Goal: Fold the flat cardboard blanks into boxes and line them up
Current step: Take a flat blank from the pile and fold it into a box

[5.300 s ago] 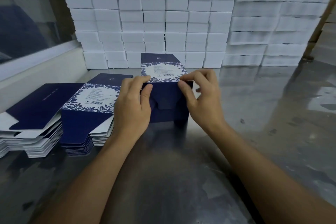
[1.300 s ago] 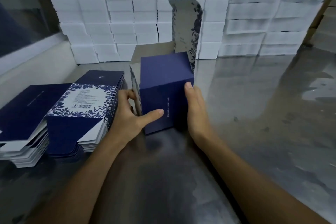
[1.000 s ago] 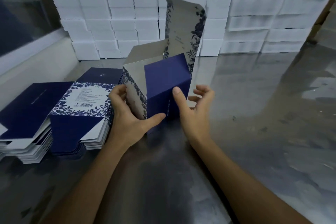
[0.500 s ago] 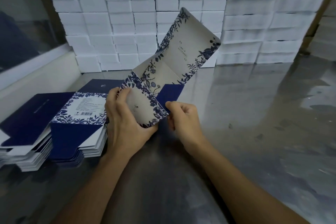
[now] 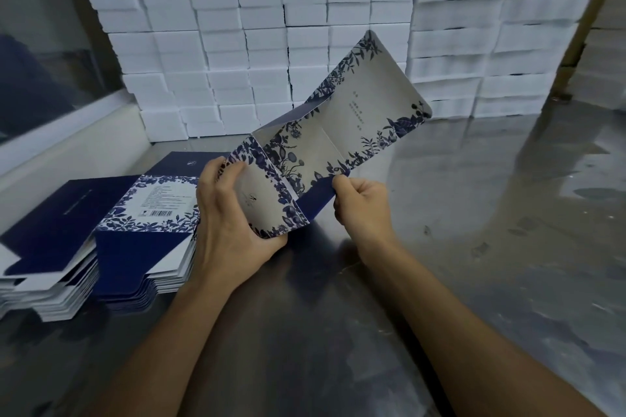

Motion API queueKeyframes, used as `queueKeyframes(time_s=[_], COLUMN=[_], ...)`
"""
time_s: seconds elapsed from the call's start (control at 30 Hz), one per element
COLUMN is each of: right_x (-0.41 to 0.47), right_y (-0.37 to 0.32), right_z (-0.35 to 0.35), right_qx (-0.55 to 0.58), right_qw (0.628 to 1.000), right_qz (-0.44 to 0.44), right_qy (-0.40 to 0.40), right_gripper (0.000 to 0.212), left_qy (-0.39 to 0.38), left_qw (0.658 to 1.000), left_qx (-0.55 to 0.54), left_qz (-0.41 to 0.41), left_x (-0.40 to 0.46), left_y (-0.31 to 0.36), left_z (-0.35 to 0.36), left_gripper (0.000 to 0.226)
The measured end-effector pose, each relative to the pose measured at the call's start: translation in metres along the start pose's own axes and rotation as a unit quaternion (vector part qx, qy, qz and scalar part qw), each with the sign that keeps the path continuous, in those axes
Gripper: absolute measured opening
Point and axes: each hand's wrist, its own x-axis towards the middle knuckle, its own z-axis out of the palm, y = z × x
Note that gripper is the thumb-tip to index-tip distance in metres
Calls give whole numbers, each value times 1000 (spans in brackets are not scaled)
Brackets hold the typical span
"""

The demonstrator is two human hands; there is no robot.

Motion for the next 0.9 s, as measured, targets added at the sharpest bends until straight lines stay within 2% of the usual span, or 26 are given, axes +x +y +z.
queueKeyframes(time_s=[0.23,0.4,0.53,0.67,0.77,0.9], right_x=[2,6,8,10,9,5], right_y=[0,4,5,5,5,0], right_z=[-1,0,8,11,9,7], right_qx=[68,-5,44,50,61,0], right_qw=[996,999,999,999,998,999], right_qz=[44,-12,6,19,4,-33], right_qy=[35,48,21,8,-14,-13], right_gripper=[51,48,40,54,67,58], left_qy=[-8,-21,-60,-97,-112,-101], left_qw=[1000,999,997,987,981,983], left_qx=[-16,-32,-31,-85,-120,-133], left_qz=[14,23,-22,-91,-99,-82], left_x=[4,7,7,4,4,5], left_y=[-5,-8,-7,-7,-7,-5], left_z=[5,0,-1,-1,-1,-1], left_gripper=[114,119,125,115,104,77])
